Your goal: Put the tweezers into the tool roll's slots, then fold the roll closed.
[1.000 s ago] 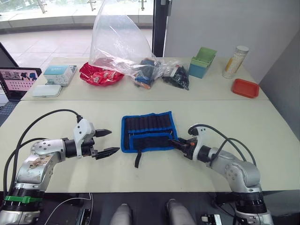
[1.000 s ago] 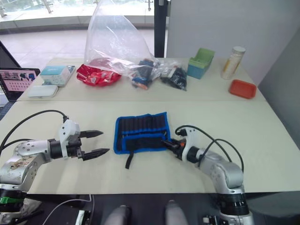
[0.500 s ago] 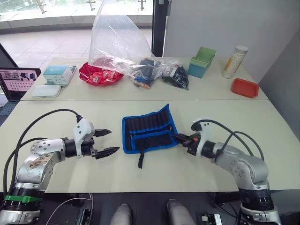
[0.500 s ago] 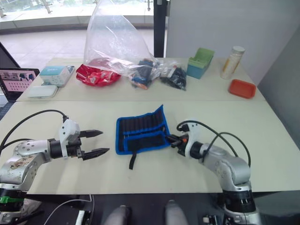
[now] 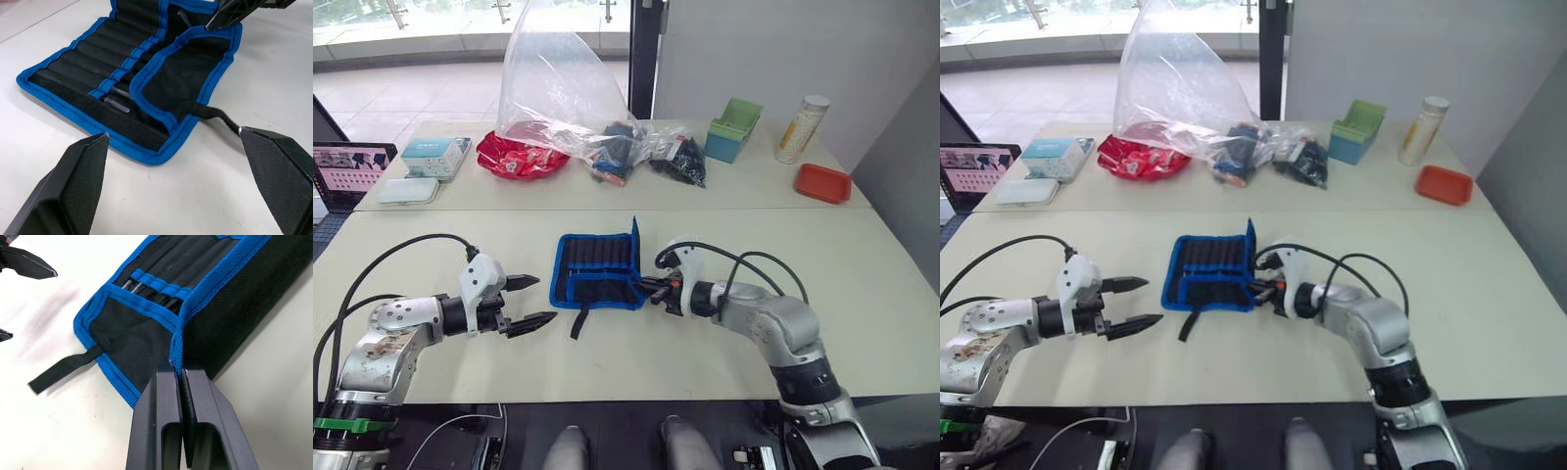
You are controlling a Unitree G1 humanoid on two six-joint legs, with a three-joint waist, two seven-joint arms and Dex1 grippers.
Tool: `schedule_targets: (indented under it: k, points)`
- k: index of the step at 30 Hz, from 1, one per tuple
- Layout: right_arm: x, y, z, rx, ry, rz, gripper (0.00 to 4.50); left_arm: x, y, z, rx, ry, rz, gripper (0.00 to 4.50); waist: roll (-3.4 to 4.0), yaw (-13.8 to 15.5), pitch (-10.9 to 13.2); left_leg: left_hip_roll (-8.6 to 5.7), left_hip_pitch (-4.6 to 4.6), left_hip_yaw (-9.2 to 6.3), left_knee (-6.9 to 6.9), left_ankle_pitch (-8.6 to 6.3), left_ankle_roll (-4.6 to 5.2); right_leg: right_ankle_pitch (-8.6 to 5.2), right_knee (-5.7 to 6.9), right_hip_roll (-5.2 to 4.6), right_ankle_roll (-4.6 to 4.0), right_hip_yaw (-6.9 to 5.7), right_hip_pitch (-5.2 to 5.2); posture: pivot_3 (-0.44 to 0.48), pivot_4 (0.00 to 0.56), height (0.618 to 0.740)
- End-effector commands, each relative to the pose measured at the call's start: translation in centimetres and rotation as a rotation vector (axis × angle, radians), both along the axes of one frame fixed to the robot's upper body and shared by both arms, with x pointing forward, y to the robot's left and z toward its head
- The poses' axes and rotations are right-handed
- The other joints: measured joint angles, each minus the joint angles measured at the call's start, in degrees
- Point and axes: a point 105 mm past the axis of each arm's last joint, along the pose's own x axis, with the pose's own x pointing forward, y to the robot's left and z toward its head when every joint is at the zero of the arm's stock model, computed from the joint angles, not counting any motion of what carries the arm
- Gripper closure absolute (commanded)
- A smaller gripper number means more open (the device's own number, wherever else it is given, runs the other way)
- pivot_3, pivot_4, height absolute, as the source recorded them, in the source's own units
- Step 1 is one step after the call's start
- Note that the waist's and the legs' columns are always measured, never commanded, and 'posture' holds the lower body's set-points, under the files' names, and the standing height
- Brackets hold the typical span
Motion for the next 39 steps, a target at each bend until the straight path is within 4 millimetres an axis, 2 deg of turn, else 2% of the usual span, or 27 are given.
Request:
schedule_targets:
  k: [1, 4, 5, 13, 17, 18, 19, 23, 26, 29, 33, 39]
  points:
    - [0.1, 1.6, 0.1, 0.005, -0.016, 0.046, 4.46, -0.1, 0.2, 1.3, 0.016, -0.059, 0.003, 0.00, 0.00, 0.0, 0.0, 0.00, 0.01, 0.00, 0.00, 0.00, 0.00, 0.00, 0.01, 0.00, 0.00, 0.00, 0.00, 0.000, 0.150, 0.740]
    - [0.4, 2.7, -0.6, 0.023, 0.015, 0.064, 4.46, -0.2, 0.4, 1.2, 0.021, -0.058, 0.011, 0.00, 0.00, -0.2, 0.0, 0.02, 0.03, 0.00, 0.00, 0.00, 0.00, 0.00, 0.03, 0.02, -0.01, 0.00, 0.00, 0.000, 0.150, 0.740]
    - [0.4, 3.1, -0.7, 0.027, 0.021, 0.072, 4.20, -0.2, 0.5, 1.2, 0.022, -0.058, 0.012, 0.00, 0.00, -0.3, 0.0, 0.02, 0.04, 0.00, 0.00, 0.00, 0.00, 0.01, 0.04, 0.02, -0.01, 0.00, 0.00, 0.000, 0.150, 0.740]
    - [0.0, 5.9, 0.2, 0.147, 0.046, 0.172, 1.54, -0.4, 0.6, 1.2, 0.014, -0.052, 0.018, 0.00, 0.02, -0.1, 0.0, 0.01, 0.03, 0.02, -0.01, 0.00, 0.00, 0.01, 0.12, 0.01, -0.03, 0.00, -0.02, 0.000, 0.150, 0.740]
    - [0.0, 7.0, -0.7, 0.060, -0.011, 0.236, 0.09, -0.6, 0.6, 1.0, 0.006, -0.039, 0.014, 0.00, 0.04, -0.1, 0.0, 0.01, 0.06, 0.02, -0.01, 0.00, 0.00, 0.01, 0.13, 0.01, -0.03, 0.00, -0.02, 0.000, 0.150, 0.740]
    - [0.2, 7.1, -0.3, 0.069, -0.030, 0.239, 0.01, -0.6, 0.7, 1.1, 0.003, -0.042, 0.021, 0.00, 0.04, -0.1, 0.0, 0.02, 0.06, 0.02, -0.01, 0.00, 0.00, 0.01, 0.14, 0.02, -0.03, -0.01, -0.02, 0.000, 0.150, 0.740]
    - [0.3, 7.3, 0.2, 0.084, -0.059, 0.245, 0.01, -0.5, 0.9, 1.1, 0.000, -0.045, 0.030, 0.00, 0.04, 0.0, 0.0, 0.02, 0.07, 0.02, -0.01, 0.00, 0.00, 0.01, 0.15, 0.02, -0.03, -0.01, -0.02, 0.000, 0.150, 0.740]
    - [-0.5, 7.4, 4.8, 0.219, -0.288, 0.368, 0.01, -0.5, 1.5, 1.6, -0.045, -0.042, 0.052, 0.00, 0.05, 0.1, 0.0, 0.02, 0.01, 0.02, 0.01, 0.00, -0.01, 0.01, 0.13, 0.01, -0.02, -0.01, -0.06, 0.000, 0.150, 0.740]
    - [-0.7, 5.5, 8.7, 0.313, -0.410, 0.396, 0.01, -0.7, 1.8, 1.7, -0.095, -0.007, 0.063, 0.00, 0.07, 0.1, 0.1, 0.02, -0.03, 0.02, 0.00, 0.00, -0.01, 0.01, 0.13, 0.01, -0.02, -0.01, -0.07, 0.000, 0.150, 0.740]
    - [-0.5, 4.2, 10.0, 0.310, -0.460, 0.389, 0.01, -0.6, 2.2, 1.8, -0.115, 0.002, 0.085, 0.00, 0.07, 0.2, 0.1, 0.00, -0.03, 0.01, 0.00, 0.00, -0.01, 0.01, 0.13, -0.01, -0.02, -0.01, -0.07, 0.000, 0.150, 0.740]
    - [1.3, 1.5, 8.7, 0.151, -0.517, 0.289, 1.15, -0.5, 2.6, 1.6, -0.119, 0.006, 0.111, 0.00, 0.07, 0.2, 0.1, 0.00, 0.00, 0.02, -0.02, 0.00, -0.01, 0.01, 0.12, 0.00, -0.02, -0.02, -0.06, 0.000, 0.150, 0.740]
    - [3.0, -2.5, 7.2, 0.108, -0.436, 0.123, 3.20, -0.6, 2.9, 1.2, -0.112, 0.015, 0.124, 0.00, 0.07, 0.1, 0.1, 0.00, -0.02, 0.02, -0.02, 0.00, -0.01, 0.02, 0.10, -0.01, -0.04, -0.01, -0.07, 0.000, 0.150, 0.740]
